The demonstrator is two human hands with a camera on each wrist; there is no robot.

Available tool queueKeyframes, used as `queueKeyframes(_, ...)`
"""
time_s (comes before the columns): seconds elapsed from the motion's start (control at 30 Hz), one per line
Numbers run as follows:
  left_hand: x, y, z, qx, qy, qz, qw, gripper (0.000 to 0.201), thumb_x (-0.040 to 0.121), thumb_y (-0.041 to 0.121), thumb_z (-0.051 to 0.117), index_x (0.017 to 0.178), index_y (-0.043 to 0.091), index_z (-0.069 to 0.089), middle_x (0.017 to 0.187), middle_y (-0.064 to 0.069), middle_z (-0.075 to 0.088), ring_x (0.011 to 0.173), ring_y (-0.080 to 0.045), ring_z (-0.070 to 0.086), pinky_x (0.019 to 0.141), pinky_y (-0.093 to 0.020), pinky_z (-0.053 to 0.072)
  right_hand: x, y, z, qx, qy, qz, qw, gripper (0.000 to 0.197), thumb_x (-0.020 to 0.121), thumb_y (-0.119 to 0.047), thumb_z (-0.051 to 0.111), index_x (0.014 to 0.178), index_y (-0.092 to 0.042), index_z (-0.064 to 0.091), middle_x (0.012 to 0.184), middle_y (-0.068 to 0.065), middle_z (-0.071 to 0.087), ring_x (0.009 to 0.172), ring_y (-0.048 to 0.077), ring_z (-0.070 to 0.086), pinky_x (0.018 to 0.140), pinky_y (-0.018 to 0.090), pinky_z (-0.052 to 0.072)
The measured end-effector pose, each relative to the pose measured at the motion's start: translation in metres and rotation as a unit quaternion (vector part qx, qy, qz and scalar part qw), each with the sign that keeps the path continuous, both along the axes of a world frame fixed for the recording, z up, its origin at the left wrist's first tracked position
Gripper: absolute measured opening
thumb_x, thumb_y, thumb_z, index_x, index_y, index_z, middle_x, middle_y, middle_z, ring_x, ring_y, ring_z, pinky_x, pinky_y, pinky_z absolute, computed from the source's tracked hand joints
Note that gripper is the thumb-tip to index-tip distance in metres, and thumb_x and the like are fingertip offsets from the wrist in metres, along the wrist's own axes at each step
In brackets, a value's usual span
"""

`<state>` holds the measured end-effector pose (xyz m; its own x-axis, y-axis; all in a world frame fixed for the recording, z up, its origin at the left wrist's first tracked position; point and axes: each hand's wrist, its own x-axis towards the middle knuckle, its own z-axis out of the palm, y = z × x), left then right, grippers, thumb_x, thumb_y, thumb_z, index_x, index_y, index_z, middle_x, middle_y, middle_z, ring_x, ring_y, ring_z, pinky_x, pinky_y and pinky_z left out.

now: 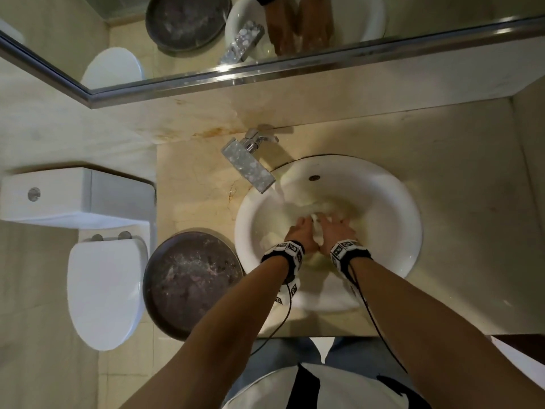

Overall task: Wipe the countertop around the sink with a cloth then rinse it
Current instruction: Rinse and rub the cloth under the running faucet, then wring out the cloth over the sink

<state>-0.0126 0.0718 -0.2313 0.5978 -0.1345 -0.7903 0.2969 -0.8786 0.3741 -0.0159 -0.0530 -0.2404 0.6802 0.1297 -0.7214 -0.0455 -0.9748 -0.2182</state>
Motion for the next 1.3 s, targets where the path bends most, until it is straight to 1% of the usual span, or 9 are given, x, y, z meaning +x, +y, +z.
queueKeyframes(0.27, -0.019, 0.002, -0.016, 0.002, 0.053, -0.029, 0.998, 0.097, 0.081, 0.009, 0.072, 0.153, 0.017, 0.007, 0.118, -0.017, 0.062, 0.100, -0.033, 0.063, 0.072, -0.035, 0.049, -0.004, -0.001, -0.005, 0.017, 0.046, 0.000, 0.999, 0.102, 0.068, -0.004, 0.078, 0.145, -0.035, 0.019, 0.143, 0.011, 0.029, 0.123, 0.040, 0.041, 0.097, 0.054, 0.047)
queueKeyframes(0.47, -0.010, 0.006, -0.013, 0.042, 0.081, -0.050, 0.995, 0.033, 0.091, 0.030, 0.060, 0.118, 0.012, 0.053, 0.110, -0.014, 0.064, 0.096, -0.031, 0.063, 0.077, -0.036, 0.047, 0.001, 0.004, -0.001, 0.007, 0.038, 0.040, 0.998, 0.093, 0.074, -0.031, 0.078, 0.147, -0.033, 0.021, 0.141, 0.015, 0.030, 0.119, 0.042, 0.045, 0.097, 0.049, 0.049)
queueKeyframes(0.63, -0.009, 0.011, 0.000, 0.065, 0.083, -0.140, 0.985, 0.034, 0.098, 0.034, 0.049, 0.117, 0.011, 0.065, 0.115, -0.011, 0.067, 0.094, -0.027, 0.064, 0.075, -0.032, 0.047, 0.009, -0.001, 0.001, 0.020, 0.056, 0.011, 0.998, 0.066, 0.085, -0.044, 0.062, 0.141, -0.046, 0.029, 0.138, 0.013, 0.037, 0.110, 0.039, 0.056, 0.086, 0.046, 0.054)
queueKeyframes(0.73, 0.003, 0.014, 0.035, 0.121, -0.014, -0.171, 0.978, 0.031, 0.096, 0.023, 0.051, 0.124, 0.010, 0.053, 0.120, -0.010, 0.062, 0.105, -0.031, 0.063, 0.080, -0.037, 0.048, 0.012, -0.006, 0.002, 0.043, 0.079, -0.020, 0.996, 0.066, 0.081, -0.069, 0.044, 0.140, -0.042, 0.037, 0.127, 0.006, 0.048, 0.099, 0.030, 0.060, 0.075, 0.038, 0.050)
queueKeyframes(0.83, 0.027, 0.007, 0.088, 0.109, -0.214, -0.194, 0.951, 0.028, 0.096, 0.015, 0.049, 0.123, 0.008, 0.050, 0.114, -0.012, 0.060, 0.098, -0.033, 0.063, 0.070, -0.038, 0.045, 0.014, -0.011, 0.013, 0.078, 0.110, -0.095, 0.986, 0.064, 0.082, -0.046, 0.050, 0.142, -0.050, 0.030, 0.142, 0.011, 0.041, 0.123, 0.041, 0.051, 0.097, 0.046, 0.048)
queueKeyframes(0.93, 0.067, -0.001, 0.138, 0.087, -0.374, -0.190, 0.904, 0.031, 0.092, 0.008, 0.047, 0.122, 0.008, 0.053, 0.114, -0.010, 0.059, 0.098, -0.029, 0.059, 0.069, -0.037, 0.044, 0.014, -0.017, 0.022, 0.127, 0.093, -0.124, 0.980, 0.064, 0.089, -0.029, 0.058, 0.149, -0.029, 0.034, 0.147, 0.004, 0.041, 0.135, 0.032, 0.046, 0.110, 0.037, 0.040)
queueKeyframes(1.07, 0.124, 0.011, 0.169, 0.213, -0.380, -0.209, 0.876, 0.051, 0.093, 0.018, 0.051, 0.142, 0.008, 0.041, 0.143, -0.012, 0.044, 0.131, -0.029, 0.042, 0.110, -0.044, 0.037, 0.013, -0.021, 0.055, 0.226, 0.086, -0.290, 0.926, 0.055, 0.084, -0.001, 0.067, 0.125, -0.030, 0.045, 0.115, 0.006, 0.062, 0.100, 0.032, 0.062, 0.069, 0.033, 0.054)
queueKeyframes(1.17, 0.142, 0.034, 0.167, 0.298, -0.295, -0.232, 0.878, 0.052, 0.095, 0.024, 0.045, 0.144, 0.008, 0.040, 0.146, -0.012, 0.043, 0.135, -0.031, 0.040, 0.113, -0.046, 0.032, 0.013, -0.025, 0.073, 0.261, 0.109, -0.382, 0.880, 0.069, 0.082, 0.010, 0.063, 0.141, -0.021, 0.045, 0.104, 0.015, 0.069, 0.083, 0.032, 0.065, 0.056, 0.034, 0.055)
queueKeyframes(1.3, 0.138, 0.050, 0.166, 0.291, -0.282, -0.245, 0.881, 0.043, 0.094, 0.019, 0.046, 0.136, 0.010, 0.051, 0.140, -0.011, 0.050, 0.131, -0.030, 0.045, 0.111, -0.043, 0.034, 0.020, -0.034, 0.095, 0.304, 0.112, -0.506, 0.799, 0.069, 0.081, 0.025, 0.050, 0.128, -0.026, 0.050, 0.108, 0.019, 0.060, 0.084, 0.031, 0.060, 0.053, 0.038, 0.055)
